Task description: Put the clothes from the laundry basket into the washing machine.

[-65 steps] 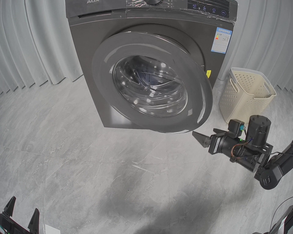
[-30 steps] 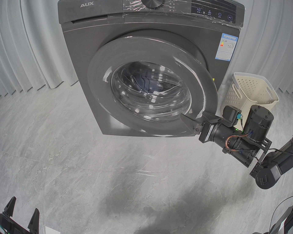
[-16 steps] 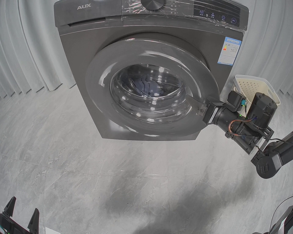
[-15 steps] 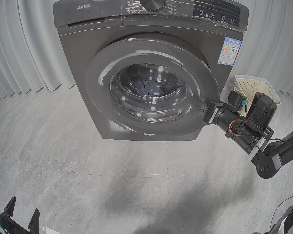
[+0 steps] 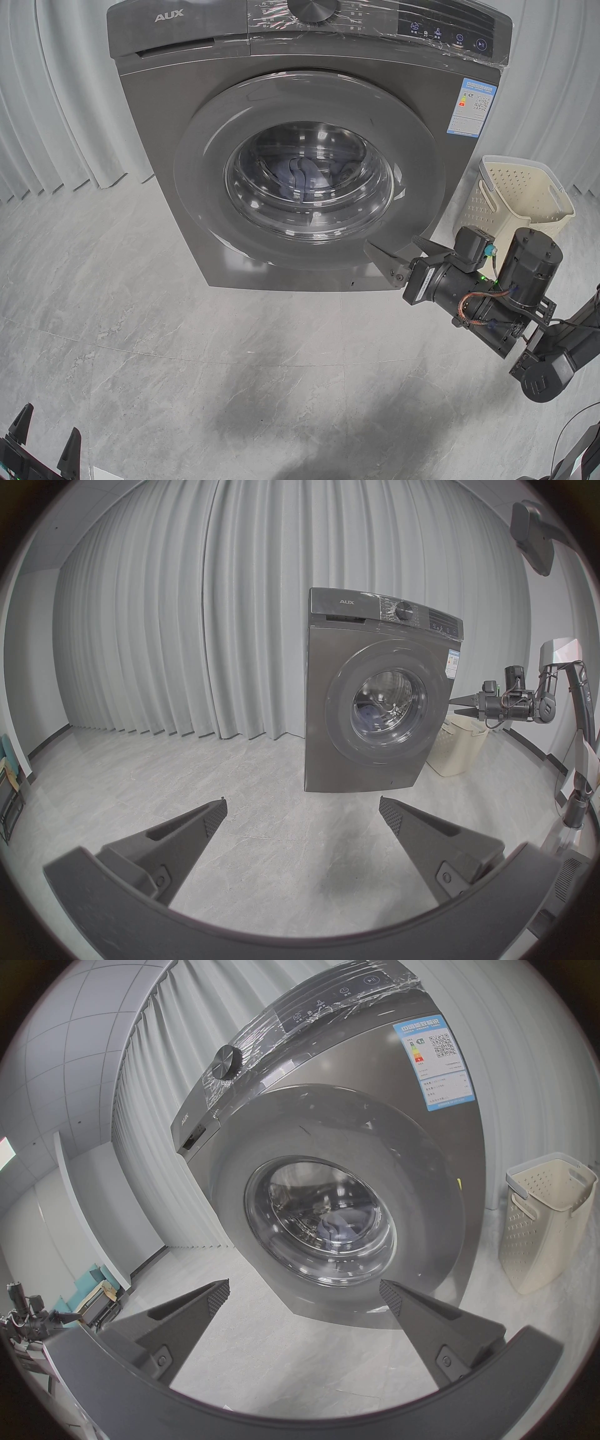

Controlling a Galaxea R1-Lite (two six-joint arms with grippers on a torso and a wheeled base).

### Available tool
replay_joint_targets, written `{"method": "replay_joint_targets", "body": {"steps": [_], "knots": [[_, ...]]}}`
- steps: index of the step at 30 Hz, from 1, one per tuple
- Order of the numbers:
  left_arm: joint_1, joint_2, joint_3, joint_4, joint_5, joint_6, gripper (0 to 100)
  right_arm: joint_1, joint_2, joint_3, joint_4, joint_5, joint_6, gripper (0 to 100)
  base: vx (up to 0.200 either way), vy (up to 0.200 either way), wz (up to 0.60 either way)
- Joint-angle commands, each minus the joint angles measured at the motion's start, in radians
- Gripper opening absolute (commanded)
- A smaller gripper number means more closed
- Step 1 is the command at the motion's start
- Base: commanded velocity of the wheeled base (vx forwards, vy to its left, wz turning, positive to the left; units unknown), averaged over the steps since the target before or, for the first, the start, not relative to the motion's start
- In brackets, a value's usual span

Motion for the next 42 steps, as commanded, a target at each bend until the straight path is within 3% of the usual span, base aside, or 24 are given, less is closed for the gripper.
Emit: {"method": "replay_joint_targets", "body": {"steps": [1,15,23,27,29,30,31,33,42], "knots": [[0.000,-0.012,0.015,0.001,0.000,0.000,100,0.006,0.004,0.024,-0.015,0.004,0.000,100,0.000,0.000,0.00],[0.000,-0.012,0.015,0.001,0.000,0.000,100,0.015,0.001,-0.005,-0.017,-0.001,-0.002,100,0.043,0.000,0.00],[0.000,-0.012,0.015,0.001,0.000,-0.003,100,-0.001,0.001,-0.093,-0.017,-0.006,0.001,100,0.200,0.000,0.00],[0.000,-0.012,0.015,0.001,0.001,-0.004,100,-0.054,0.004,-0.171,-0.006,-0.007,0.001,100,0.200,0.000,0.00],[0.000,-0.012,0.015,-0.001,0.001,-0.004,100,-0.077,0.009,-0.204,-0.005,-0.016,0.001,100,0.000,0.000,0.00],[0.000,-0.012,0.015,-0.001,0.001,-0.004,100,-0.104,0.026,-0.252,-0.003,-0.052,0.001,100,0.000,0.000,0.00],[0.000,-0.012,0.015,-0.001,0.001,-0.004,100,-0.104,0.026,-0.252,-0.003,-0.052,0.001,100,0.000,0.000,0.00],[0.000,-0.012,0.015,-0.001,0.001,-0.006,100,-0.139,0.069,-0.324,-0.005,-0.099,0.001,100,0.000,0.000,0.00],[0.000,-0.012,0.015,-0.001,0.001,-0.010,100,-0.135,0.064,-0.316,-0.003,-0.107,0.006,100,0.000,0.000,0.00]]}}
